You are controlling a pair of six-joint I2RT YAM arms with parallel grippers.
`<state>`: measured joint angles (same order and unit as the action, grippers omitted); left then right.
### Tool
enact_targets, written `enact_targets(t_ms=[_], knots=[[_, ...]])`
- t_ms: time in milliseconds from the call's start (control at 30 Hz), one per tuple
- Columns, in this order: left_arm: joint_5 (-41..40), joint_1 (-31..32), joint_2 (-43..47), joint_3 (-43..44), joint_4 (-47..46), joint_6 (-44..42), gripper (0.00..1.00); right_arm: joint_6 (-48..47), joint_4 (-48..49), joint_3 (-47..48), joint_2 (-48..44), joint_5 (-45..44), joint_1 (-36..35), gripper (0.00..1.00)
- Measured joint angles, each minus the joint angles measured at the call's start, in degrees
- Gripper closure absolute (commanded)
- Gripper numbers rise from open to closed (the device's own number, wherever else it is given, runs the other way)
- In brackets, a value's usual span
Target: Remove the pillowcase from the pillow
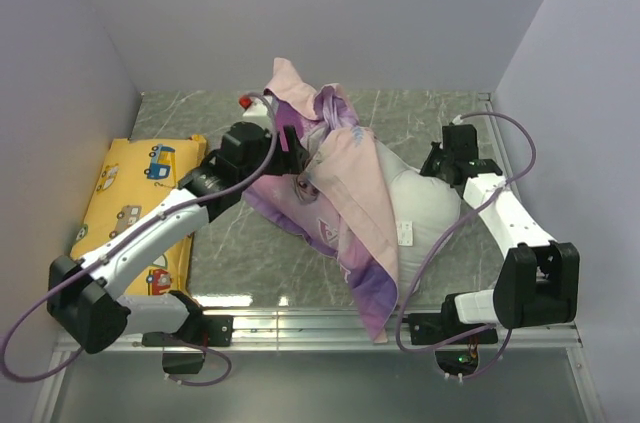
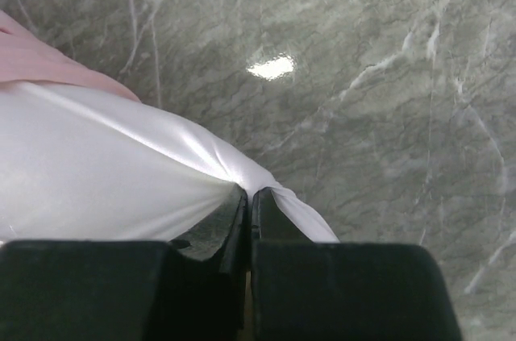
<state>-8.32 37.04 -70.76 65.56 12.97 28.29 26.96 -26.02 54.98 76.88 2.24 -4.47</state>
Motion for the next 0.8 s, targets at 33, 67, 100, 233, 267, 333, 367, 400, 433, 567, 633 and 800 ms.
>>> enact_targets(t_ms=[33, 67, 100, 233, 267, 333, 367, 400, 433, 567, 633, 800], knots=[[0.1, 0.1, -0.5, -1.8, -0.3, 0.3, 0.21, 0.0, -0.5, 0.5, 0.0, 0.1, 0.0, 0.89], [0.2, 0.2, -1.3, -3.4, -0.5, 0.8, 0.19, -0.2, -1.1, 1.0, 0.0, 0.2, -0.1, 0.76], [0.5, 0.4, -2.5, -4.8, -0.7, 1.1, 0.18, -0.2, -1.8, 1.7, 0.0, 0.2, -0.2, 0.69], [0.9, 2.3, -6.7, -7.5, -2.5, 1.9, 0.23, -1.6, -3.4, 5.6, -1.0, -3.2, -1.9, 0.43], [0.8, 2.5, -7.1, -7.5, -3.1, 2.2, 0.41, -2.0, -3.6, 6.3, -1.7, -4.0, -2.5, 0.37], [0.2, 2.6, -7.5, -7.3, -3.8, 3.2, 0.67, -2.4, -4.4, 7.8, -4.1, -6.4, -4.6, 0.34], [-0.2, 2.6, -7.8, -7.0, -4.0, 3.7, 0.87, -2.4, -4.9, 8.4, -5.7, -7.3, -5.8, 0.32], [-0.8, 2.6, -8.2, -6.6, -4.2, 4.5, 0.93, -2.5, -5.6, 9.0, -7.4, -8.1, -7.0, 0.31], [-1.5, 2.8, -8.7, -6.1, -4.4, 4.7, 0.97, -2.5, -6.2, 9.6, -9.3, -8.9, -8.5, 0.30], [-3.5, 3.0, -9.6, -4.7, -5.2, 6.0, 0.99, -2.2, -8.0, 10.6, -16.6, -11.5, -14.4, 0.27], [-4.0, 3.1, -9.6, -4.2, -4.8, 6.3, 0.99, -1.2, -8.2, 9.4, -20.7, -12.6, -17.9, 0.25], [-5.3, 3.1, -10.6, -1.4, -2.6, 6.5, 0.99, 1.8, -7.1, -2.4, -29.4, -15.7, -22.5, 0.21]])
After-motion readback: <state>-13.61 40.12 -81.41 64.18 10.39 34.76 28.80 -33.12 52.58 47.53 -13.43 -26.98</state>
